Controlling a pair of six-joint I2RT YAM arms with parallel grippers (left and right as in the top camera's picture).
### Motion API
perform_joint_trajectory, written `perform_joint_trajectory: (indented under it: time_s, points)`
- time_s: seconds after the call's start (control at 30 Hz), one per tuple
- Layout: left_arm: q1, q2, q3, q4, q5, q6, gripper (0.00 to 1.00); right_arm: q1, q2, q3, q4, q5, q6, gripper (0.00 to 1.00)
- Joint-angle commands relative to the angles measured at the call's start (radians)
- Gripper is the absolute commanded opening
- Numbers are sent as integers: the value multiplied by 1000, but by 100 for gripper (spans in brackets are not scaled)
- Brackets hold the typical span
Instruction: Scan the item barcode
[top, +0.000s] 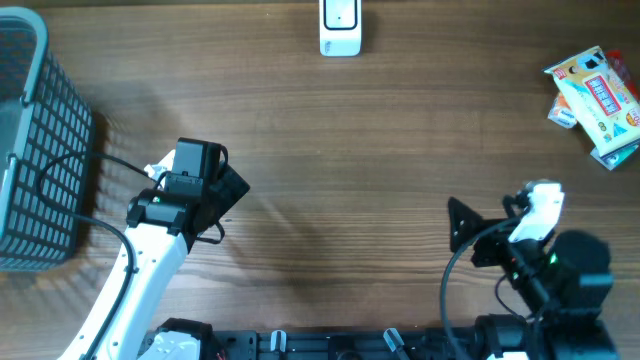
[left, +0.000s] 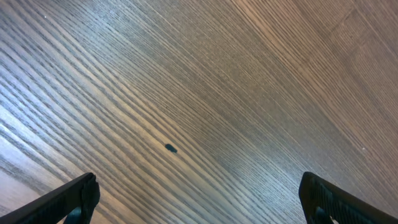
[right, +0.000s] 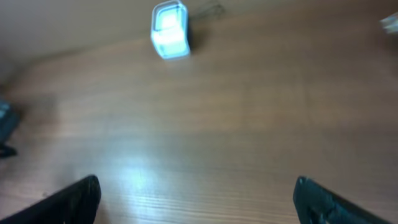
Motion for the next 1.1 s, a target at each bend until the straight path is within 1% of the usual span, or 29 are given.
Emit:
perform_joint_trajectory:
  time_s: [0.0,0.13,0.23,0.5,0.6,0.63,0.8,0.9,1.0,1.07]
  points:
    - [6,0,8,-1,-20,3,100,13,-168,-185,194,-126,-59,100]
    - [6,0,8,-1,-20,3,100,28,-291,-339,359,-150,-59,100]
    - [6,0,8,-1,-20,3,100,35,-350,-408,410,-150,-59,100]
    - [6,0,8,-1,-20,3,100,35,-349,-558,644,-143,-68,100]
    - [6,0,8,-1,-20,3,100,49,-349,-581,718,-121,-140,100]
    - [6,0,8,-1,-20,3,100,54,-349,-602,769,-105,-149,100]
    - [6,0,8,-1,-21,3,100,64,-349,-600,888,-77,-219,100]
    - [6,0,8,-1,-20,3,100,64,-349,-600,853,-66,-246,100]
    - [6,0,8,-1,-20,3,100,64,-349,-600,735,-62,-238,100]
    - [6,0,8,-1,-20,3,100,64,-349,-600,739,-66,-226,100]
